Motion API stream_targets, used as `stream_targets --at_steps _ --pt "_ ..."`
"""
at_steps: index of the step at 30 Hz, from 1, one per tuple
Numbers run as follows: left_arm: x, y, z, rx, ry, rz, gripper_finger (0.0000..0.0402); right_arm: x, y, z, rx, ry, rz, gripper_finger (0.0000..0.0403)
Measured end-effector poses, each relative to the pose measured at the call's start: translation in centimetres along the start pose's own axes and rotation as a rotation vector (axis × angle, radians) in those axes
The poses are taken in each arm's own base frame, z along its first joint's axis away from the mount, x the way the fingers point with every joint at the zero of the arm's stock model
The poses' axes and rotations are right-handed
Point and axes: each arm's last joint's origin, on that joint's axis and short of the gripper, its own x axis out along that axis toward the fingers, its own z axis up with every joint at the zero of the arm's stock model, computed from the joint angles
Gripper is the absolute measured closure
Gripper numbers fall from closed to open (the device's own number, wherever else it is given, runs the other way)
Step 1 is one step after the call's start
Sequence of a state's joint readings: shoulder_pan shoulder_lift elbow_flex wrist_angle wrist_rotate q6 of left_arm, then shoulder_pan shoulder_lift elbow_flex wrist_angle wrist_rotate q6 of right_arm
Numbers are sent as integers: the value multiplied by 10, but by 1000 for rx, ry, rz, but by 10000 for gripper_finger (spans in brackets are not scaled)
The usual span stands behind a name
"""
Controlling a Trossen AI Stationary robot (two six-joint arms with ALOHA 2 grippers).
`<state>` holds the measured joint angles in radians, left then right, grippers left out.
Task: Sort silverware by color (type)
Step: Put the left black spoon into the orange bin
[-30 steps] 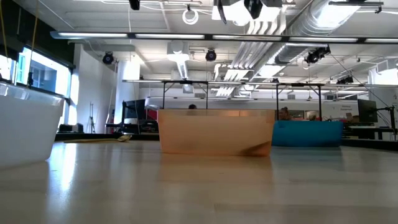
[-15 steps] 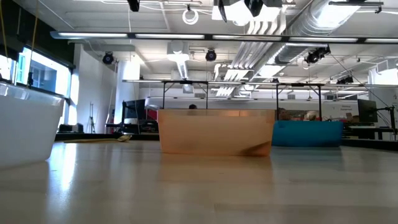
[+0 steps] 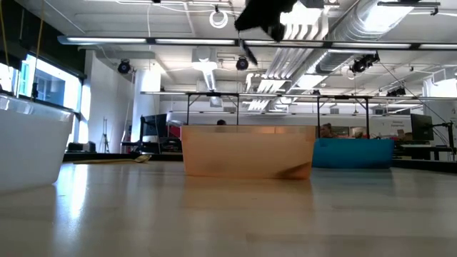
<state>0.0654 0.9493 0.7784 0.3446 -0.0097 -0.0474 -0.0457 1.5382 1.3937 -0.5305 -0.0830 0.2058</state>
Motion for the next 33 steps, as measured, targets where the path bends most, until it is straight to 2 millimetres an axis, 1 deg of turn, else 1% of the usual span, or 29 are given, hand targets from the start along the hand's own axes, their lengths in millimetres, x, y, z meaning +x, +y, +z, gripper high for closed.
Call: stream_targets --at_steps 4,9,12,18,21,25,29,33 --pt "-5 0 5 25 -28 1 241 41 -12 -9 34 222 -14 403" --pt "-13 0 14 25 -62 0 241 84 -25 -33 77 411 3 403" --pt "-19 -1 19 25 -88 -1 241 105 -33 -50 107 522 5 403" --pt "-28 -1 27 24 -124 2 241 140 -46 -76 125 644 3 403" --pt "-29 -1 28 24 -128 2 241 149 -51 -83 146 673 10 403" --pt "-29 -1 28 24 -126 2 241 156 -56 -89 162 696 3 403" --pt "-29 -1 27 24 -123 2 241 159 -62 -91 179 706 3 403" --pt "-29 -1 27 24 -123 2 241 160 -63 -91 175 698 -14 403"
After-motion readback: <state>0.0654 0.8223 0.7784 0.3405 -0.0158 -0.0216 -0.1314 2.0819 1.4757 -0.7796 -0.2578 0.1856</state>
